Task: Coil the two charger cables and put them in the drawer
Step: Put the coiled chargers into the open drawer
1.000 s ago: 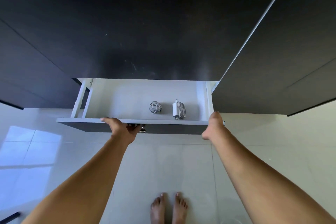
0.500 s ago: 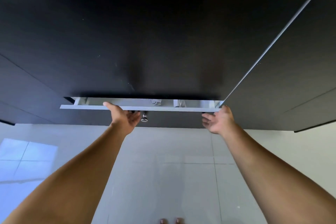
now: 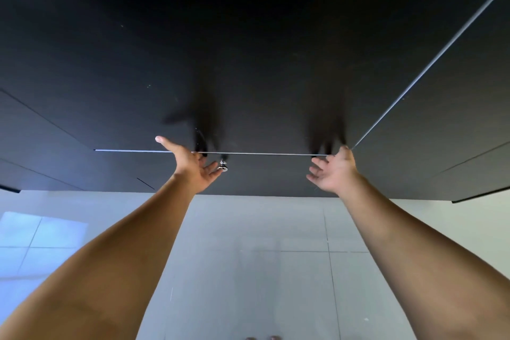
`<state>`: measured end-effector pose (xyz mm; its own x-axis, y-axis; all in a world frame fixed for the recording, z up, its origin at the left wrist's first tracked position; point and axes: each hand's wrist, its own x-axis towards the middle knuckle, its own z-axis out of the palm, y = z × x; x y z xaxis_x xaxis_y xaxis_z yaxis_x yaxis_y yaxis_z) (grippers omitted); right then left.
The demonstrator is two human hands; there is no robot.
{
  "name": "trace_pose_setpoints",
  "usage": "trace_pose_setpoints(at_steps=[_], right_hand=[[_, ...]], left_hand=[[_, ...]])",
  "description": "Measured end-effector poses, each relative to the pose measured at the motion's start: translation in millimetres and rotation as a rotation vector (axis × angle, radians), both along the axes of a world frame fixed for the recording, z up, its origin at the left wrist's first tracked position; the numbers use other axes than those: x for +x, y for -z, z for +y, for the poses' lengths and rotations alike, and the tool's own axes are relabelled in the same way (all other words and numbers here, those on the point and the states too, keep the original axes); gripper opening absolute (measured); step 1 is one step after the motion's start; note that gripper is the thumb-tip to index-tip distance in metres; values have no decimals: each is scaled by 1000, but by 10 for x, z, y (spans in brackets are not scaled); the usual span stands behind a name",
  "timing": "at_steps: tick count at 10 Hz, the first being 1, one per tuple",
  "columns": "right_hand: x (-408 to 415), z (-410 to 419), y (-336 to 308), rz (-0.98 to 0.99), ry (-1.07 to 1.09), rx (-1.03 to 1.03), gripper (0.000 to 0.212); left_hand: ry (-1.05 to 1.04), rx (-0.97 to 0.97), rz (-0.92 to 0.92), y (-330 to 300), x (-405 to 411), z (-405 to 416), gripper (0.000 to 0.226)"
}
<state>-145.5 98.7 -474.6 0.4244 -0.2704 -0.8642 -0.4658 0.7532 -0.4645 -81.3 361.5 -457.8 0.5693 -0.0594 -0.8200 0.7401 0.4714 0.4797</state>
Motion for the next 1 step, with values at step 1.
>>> trace_pose_setpoints(at_steps=[1], right_hand=[[-79,180,-33,133,-329,-326,64]], left_hand=[[210,179,-4,-57,-150,-2,105]])
